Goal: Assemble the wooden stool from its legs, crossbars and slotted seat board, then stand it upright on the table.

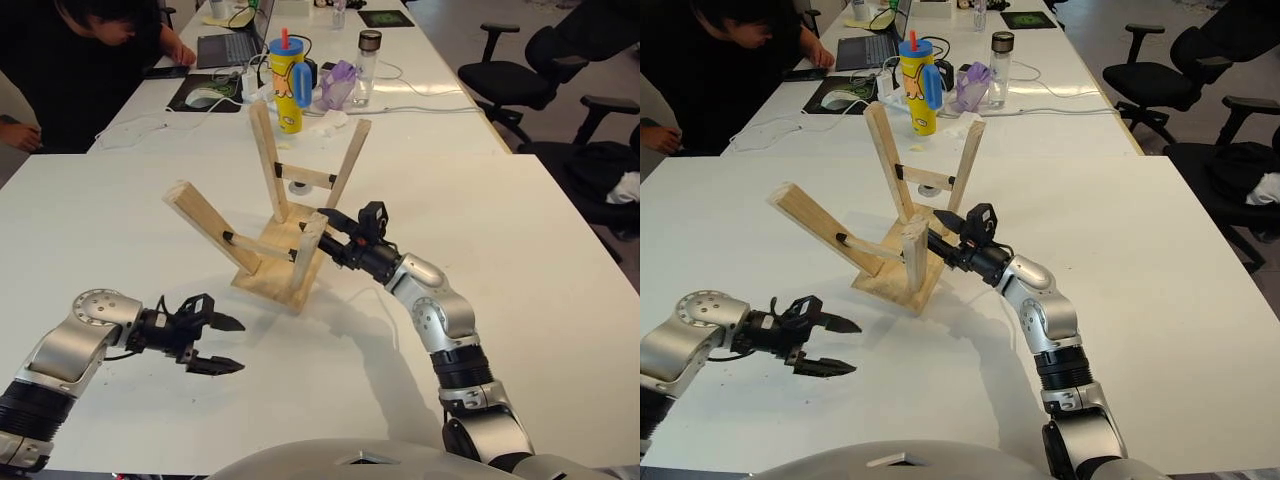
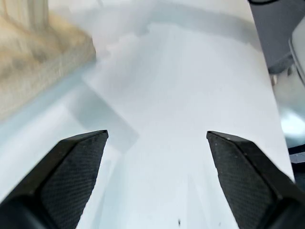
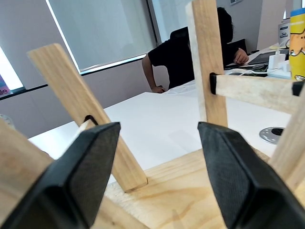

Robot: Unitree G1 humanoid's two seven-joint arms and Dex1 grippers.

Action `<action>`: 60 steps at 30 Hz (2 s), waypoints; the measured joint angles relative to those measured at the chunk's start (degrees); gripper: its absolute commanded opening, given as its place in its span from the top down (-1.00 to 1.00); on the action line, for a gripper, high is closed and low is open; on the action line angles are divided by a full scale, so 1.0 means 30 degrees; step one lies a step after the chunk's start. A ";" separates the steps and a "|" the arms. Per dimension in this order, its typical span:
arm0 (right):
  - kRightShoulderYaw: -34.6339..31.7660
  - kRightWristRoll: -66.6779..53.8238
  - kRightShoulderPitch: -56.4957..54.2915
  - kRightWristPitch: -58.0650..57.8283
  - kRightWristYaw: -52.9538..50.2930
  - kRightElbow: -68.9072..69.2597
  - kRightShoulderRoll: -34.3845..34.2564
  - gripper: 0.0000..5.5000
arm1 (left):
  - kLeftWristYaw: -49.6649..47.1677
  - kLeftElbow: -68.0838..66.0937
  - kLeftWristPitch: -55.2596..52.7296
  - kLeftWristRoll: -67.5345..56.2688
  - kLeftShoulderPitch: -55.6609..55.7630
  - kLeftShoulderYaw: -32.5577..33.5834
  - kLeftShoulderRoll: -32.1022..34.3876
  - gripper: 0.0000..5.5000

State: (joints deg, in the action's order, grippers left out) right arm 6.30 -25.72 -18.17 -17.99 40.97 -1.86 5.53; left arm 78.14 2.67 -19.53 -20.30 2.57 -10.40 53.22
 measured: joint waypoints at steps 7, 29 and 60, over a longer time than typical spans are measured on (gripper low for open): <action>0.1248 0.0023 -0.0005 -0.0043 0.0863 0.0646 -0.0073 -0.10 | -0.2720 -0.3695 0.1172 0.2821 0.2797 -0.0740 -0.2333 -0.40; 0.1874 0.3013 0.3340 -0.2171 -0.6396 0.3223 -0.1747 -0.10 | -0.9394 -0.7217 0.3196 0.6284 0.5953 -0.1003 -0.7078 -0.40; 0.1149 -0.0329 1.1132 -0.7712 -0.3383 0.9855 0.6202 -0.10 | -1.5332 0.3138 -0.2670 0.7005 -0.1154 0.0524 -0.7818 -0.40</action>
State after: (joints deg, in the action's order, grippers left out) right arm 9.75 -26.71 15.23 -41.13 30.82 27.70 24.14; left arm 32.15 12.08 -27.54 0.71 -0.89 -8.83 29.77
